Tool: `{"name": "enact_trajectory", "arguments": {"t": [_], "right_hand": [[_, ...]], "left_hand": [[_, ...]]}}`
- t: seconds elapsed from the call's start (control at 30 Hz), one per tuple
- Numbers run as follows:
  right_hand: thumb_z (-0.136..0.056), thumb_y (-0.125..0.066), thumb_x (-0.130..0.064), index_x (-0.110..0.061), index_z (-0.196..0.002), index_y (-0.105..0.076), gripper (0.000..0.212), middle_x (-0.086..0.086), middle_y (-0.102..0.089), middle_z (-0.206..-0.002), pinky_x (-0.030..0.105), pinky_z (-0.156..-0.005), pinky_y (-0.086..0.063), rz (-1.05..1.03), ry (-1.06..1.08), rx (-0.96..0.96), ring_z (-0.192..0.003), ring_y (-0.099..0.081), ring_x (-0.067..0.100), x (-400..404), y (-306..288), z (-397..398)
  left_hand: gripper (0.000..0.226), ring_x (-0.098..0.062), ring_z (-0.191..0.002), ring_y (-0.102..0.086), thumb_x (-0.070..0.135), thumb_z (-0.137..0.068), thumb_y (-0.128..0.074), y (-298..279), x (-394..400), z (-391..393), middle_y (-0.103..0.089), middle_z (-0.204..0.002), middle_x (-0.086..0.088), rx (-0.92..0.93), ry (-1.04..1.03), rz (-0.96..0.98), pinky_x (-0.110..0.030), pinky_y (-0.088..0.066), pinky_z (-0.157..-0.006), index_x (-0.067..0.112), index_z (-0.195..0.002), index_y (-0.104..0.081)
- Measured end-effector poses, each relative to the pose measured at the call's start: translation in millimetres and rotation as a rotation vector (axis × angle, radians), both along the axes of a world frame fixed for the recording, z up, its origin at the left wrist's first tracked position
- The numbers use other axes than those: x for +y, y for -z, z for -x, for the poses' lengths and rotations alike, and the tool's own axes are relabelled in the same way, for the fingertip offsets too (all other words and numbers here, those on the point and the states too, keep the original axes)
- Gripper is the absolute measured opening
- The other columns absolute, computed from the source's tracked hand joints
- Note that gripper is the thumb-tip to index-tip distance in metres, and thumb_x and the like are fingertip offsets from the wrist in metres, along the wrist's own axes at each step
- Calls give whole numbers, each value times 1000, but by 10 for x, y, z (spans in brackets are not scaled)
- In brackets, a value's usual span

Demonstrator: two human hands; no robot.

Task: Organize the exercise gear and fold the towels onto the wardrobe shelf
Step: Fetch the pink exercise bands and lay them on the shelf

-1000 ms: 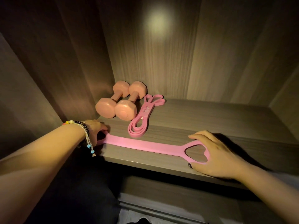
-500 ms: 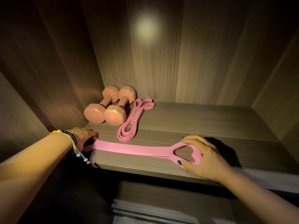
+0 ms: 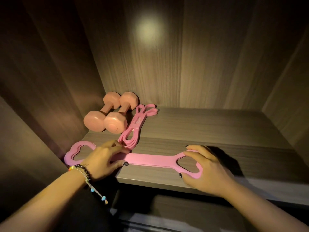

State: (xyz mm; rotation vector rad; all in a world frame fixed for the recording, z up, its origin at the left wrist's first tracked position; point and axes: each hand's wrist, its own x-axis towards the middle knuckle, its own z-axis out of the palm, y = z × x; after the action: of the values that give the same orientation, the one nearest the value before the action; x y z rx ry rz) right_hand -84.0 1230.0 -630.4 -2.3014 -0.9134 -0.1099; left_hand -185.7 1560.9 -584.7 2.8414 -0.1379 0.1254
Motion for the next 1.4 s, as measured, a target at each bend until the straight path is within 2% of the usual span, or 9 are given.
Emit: {"name": "enact_trajectory", "arguments": {"t": [0.17, 0.37, 0.43, 0.53, 0.67, 0.87, 1.03, 1.23, 1.4], "right_hand": [[-63, -61, -63, -39, -116, -57, 59, -27, -43, -130, 30, -79, -55, -33, 28, 4, -116, -49, 0, 1, 36, -9], [-66, -56, -67, -40, -121, -54, 62, -26, -42, -132, 28, -95, -48, 61, 38, 7, -124, -42, 2, -18, -31, 34], [-68, -50, -71, -39, -129, -50, 69, -24, -36, -140, 20, -106, -34, 123, 19, 31, -131, -34, 2, -36, -107, 66], [-72, -37, -72, -36, -141, -38, 78, -19, -21, -154, 13, -111, -5, 212, -9, 39, -143, -15, 4, -81, -248, 185], [-87, -39, -60, -35, -151, -15, 73, -26, 9, -151, 31, -119, 0, 285, -42, -8, -143, 12, 0, -180, -501, 506], [-95, -36, -54, -29, -153, -5, 71, -23, 9, -153, 16, -109, 13, 331, -20, -124, -139, 13, -5, -483, -953, 1069], [-95, -42, -54, -30, -153, -3, 75, -15, 1, -160, 20, -111, 2, 309, 55, -87, -141, 7, -3, -873, -1131, 1404], [-94, -45, -52, -30, -152, -10, 72, -14, -5, -160, 29, -119, -7, 293, 118, -45, -146, 2, 3, -1383, -1327, 1887], [-84, -32, -70, -29, -152, -13, 82, -14, -7, -159, 28, -116, -6, 274, 203, -122, -145, 1, 2, -1819, -1337, 2155]], "left_hand": [[49, -8, -94, -58, 62, -87, -47, 124, 29, 37, -58, -105, 9, -117, 19, 13, -30, -54, -78, 27, -116, -68], [53, -12, -95, -55, 59, -94, -36, 236, -97, 157, -57, -106, 6, -211, -90, 20, -32, -49, -77, 23, -114, -70], [57, -17, -94, -57, 61, -94, -32, 214, -146, 194, -58, -107, 3, -193, -110, 4, -36, -52, -75, 22, -114, -70], [62, -17, -100, -58, 64, -92, -31, 66, -274, 279, -59, -115, -1, -169, -127, 15, -34, -52, -82, 19, -118, -66], [47, -15, -122, -47, 38, -91, -56, -209, -551, 473, -46, -141, -1, -222, -199, 127, -34, -42, -102, 22, -134, -51], [54, 4, -135, -17, 40, -97, -47, -506, -1049, 845, -15, -148, 23, -188, -107, 166, -18, -18, -110, 31, -147, -28], [57, 3, -142, -7, 38, -99, -43, -706, -1504, 1144, -12, -156, 16, -183, -18, 109, -10, -4, -109, 28, -150, -21], [61, -4, -146, -8, 41, -99, -42, -806, -2085, 1388, -6, -160, 10, -145, 61, 83, -17, -8, -113, 28, -152, -15], [62, -6, -147, -4, 40, -99, -42, -927, -2555, 1435, -6, -161, 7, -110, 168, 26, -22, -9, -117, 24, -152, -15]]}}
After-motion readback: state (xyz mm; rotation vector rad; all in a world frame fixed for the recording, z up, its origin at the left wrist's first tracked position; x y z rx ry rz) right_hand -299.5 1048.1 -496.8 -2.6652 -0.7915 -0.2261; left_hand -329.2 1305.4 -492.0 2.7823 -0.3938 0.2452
